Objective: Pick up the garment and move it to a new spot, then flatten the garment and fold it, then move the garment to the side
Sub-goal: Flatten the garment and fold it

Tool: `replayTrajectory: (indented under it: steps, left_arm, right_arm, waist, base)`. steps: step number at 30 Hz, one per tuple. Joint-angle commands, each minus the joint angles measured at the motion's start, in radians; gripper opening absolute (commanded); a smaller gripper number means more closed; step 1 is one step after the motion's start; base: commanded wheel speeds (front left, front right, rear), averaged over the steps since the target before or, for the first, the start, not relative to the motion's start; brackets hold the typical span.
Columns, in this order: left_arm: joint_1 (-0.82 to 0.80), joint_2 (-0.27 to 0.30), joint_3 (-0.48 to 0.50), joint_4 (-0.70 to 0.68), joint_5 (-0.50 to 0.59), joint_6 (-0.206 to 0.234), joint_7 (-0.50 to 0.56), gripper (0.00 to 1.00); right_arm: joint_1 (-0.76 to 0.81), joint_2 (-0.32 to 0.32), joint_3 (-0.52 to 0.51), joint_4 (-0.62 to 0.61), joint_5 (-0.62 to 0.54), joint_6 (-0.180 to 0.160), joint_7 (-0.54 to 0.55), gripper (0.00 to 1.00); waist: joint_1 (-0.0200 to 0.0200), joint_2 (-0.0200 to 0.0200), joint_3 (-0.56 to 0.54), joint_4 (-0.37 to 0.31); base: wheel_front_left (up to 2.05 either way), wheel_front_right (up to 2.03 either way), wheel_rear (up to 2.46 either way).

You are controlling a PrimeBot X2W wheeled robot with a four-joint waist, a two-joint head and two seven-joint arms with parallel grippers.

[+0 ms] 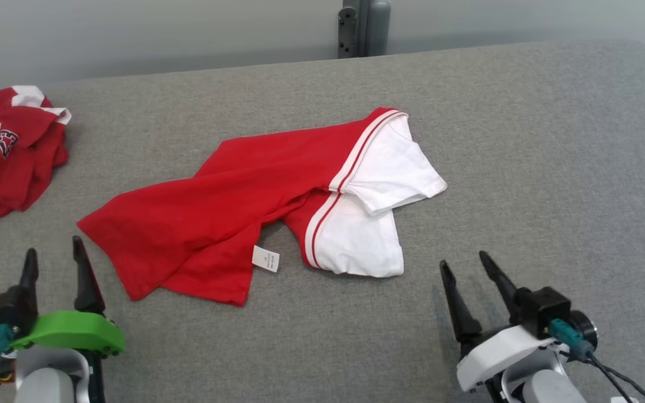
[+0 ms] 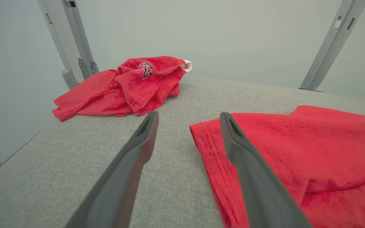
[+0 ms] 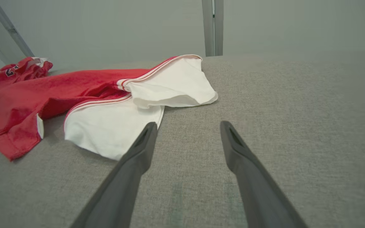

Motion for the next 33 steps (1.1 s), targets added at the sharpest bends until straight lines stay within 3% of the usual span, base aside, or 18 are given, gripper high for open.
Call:
replayTrajectory:
  steps: [1,10,17,18,19,20,22,23,27,33]
  left_arm:
    - [0.028,-0.016,-0.005,-0.024,0.011,-0.009,0.001,1.00]
    - [0.156,-0.090,-0.124,-0.182,0.024,-0.043,0.000,1.00]
    - [0.212,-0.092,-0.275,-0.247,-0.048,0.008,0.000,1.00]
    - [0.215,-0.092,-0.290,-0.250,-0.055,0.015,0.000,1.00]
    - [0.215,-0.092,-0.299,-0.252,-0.059,0.019,0.000,1.00]
    - [0.214,-0.092,-0.307,-0.254,-0.061,0.024,0.001,1.00]
    - [0.210,-0.092,-0.317,-0.256,-0.066,0.031,0.000,1.00]
    - [0.207,-0.092,-0.318,-0.258,-0.065,0.036,0.000,1.00]
    - [0.201,-0.093,-0.316,-0.261,-0.056,0.042,0.000,1.00]
    - [0.197,-0.092,-0.325,-0.263,-0.054,0.031,0.001,1.00]
  right_arm:
    - [-0.007,-0.003,0.019,0.030,0.004,0.000,-0.003,1.00]
    - [-0.108,-0.003,0.098,0.230,0.004,0.000,-0.003,1.00]
    - [-0.171,-0.003,0.054,0.341,-0.007,0.000,-0.003,1.00]
    - [-0.181,-0.003,0.049,0.361,-0.006,0.000,-0.003,0.94]
    - [-0.188,-0.003,0.048,0.377,-0.003,0.000,-0.003,0.80]
    - [-0.197,-0.003,0.050,0.392,0.002,0.000,-0.003,0.52]
    - [-0.212,-0.003,0.055,0.415,0.010,0.000,-0.003,0.25]
    - [-0.220,-0.003,0.058,0.423,0.015,0.000,-0.003,0.00]
    - [-0.238,-0.006,0.042,0.418,0.028,-0.001,-0.003,0.00]
    - [-0.178,-0.004,-0.064,0.321,-0.004,-0.001,-0.003,0.00]
  waist:
    - [0.0000,0.0000,-0.014,0.042]
    - [0.0000,0.0000,-0.008,0.156]
    - [0.0000,0.0000,0.008,0.213]
    - [0.0000,0.0000,0.011,0.218]
    - [0.0000,0.0000,0.013,0.221]
    - [0.0000,0.0000,0.016,0.223]
    - [0.0000,0.0000,0.022,0.224]
    - [0.0000,0.0000,0.025,0.222]
    - [0.0000,0.0000,0.035,0.199]
    - [0.0000,0.0000,0.038,0.129]
  base:
    - [0.00,0.00,0.00]
    - [0.00,0.00,0.00]
    - [0.00,0.00,0.00]
    - [0.00,0.00,0.00]
    - [0.00,0.00,0.00]
    - [0.00,0.00,0.00]
    - [0.00,0.00,0.00]
    - [0.00,0.00,0.00]
    - [0.00,0.00,0.00]
    - [0.00,0.00,0.00]
